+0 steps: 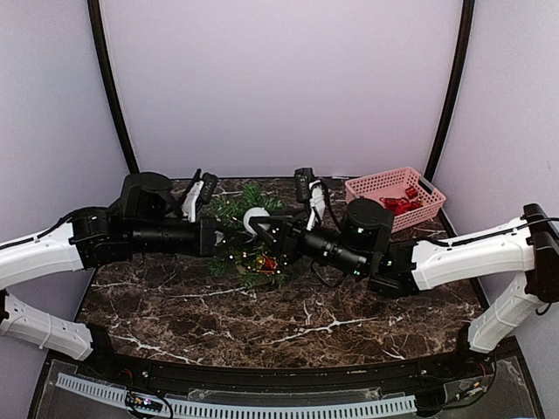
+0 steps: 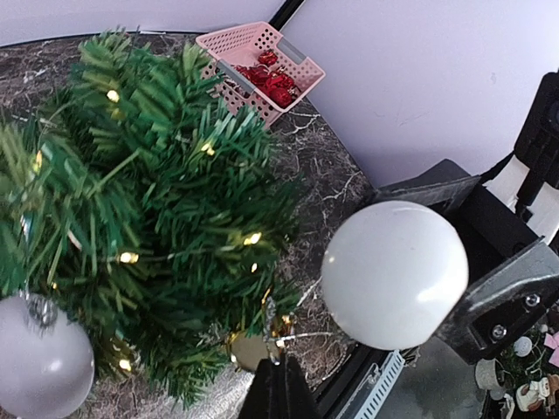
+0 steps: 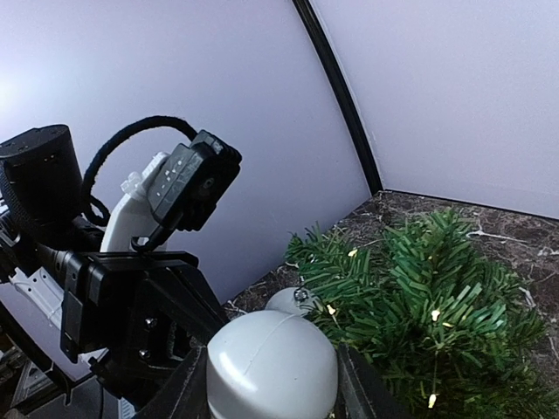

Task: Decorate the small christmas tree
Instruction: Hang the ornament ball on the branch.

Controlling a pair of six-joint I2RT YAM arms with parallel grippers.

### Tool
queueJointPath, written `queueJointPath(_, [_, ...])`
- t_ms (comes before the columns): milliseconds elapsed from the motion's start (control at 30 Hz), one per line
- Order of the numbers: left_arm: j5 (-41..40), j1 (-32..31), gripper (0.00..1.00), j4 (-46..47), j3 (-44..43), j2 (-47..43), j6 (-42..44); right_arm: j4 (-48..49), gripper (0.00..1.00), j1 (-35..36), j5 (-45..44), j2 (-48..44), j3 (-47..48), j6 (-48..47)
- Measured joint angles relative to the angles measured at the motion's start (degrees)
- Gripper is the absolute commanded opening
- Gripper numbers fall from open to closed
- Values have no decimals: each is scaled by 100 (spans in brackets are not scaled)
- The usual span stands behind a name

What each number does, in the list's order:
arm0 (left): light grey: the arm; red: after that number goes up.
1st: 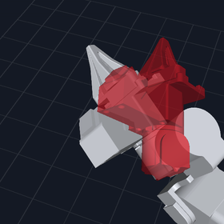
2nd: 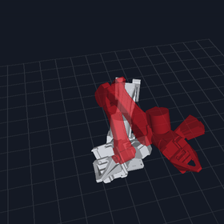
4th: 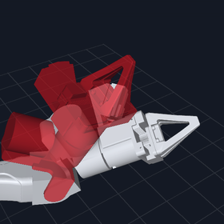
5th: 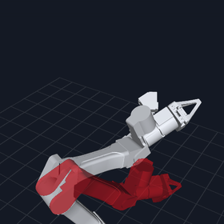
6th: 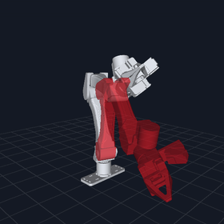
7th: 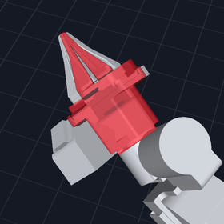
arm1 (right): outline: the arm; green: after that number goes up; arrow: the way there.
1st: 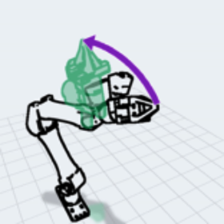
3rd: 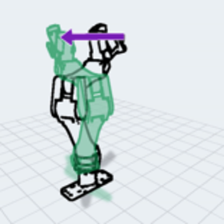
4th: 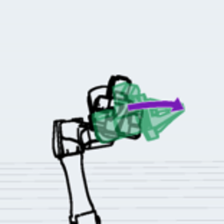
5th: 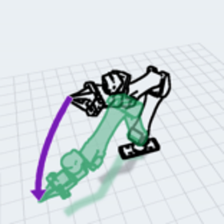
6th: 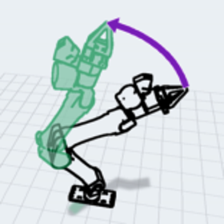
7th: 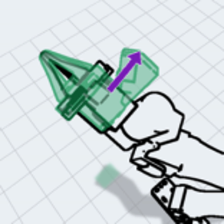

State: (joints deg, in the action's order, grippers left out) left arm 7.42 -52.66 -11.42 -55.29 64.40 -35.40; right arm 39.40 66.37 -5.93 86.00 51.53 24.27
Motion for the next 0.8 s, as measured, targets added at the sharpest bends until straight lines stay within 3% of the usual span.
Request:
queueJointPath(300, [-42, 0, 0, -26, 542, -627, -125, -210, 44, 490, -540, 455, 514, -247])
queueJointPath(800, [-389, 0, 0, -151, 605, -533, -127, -354, 44, 586, -1215, 682, 632, -450])
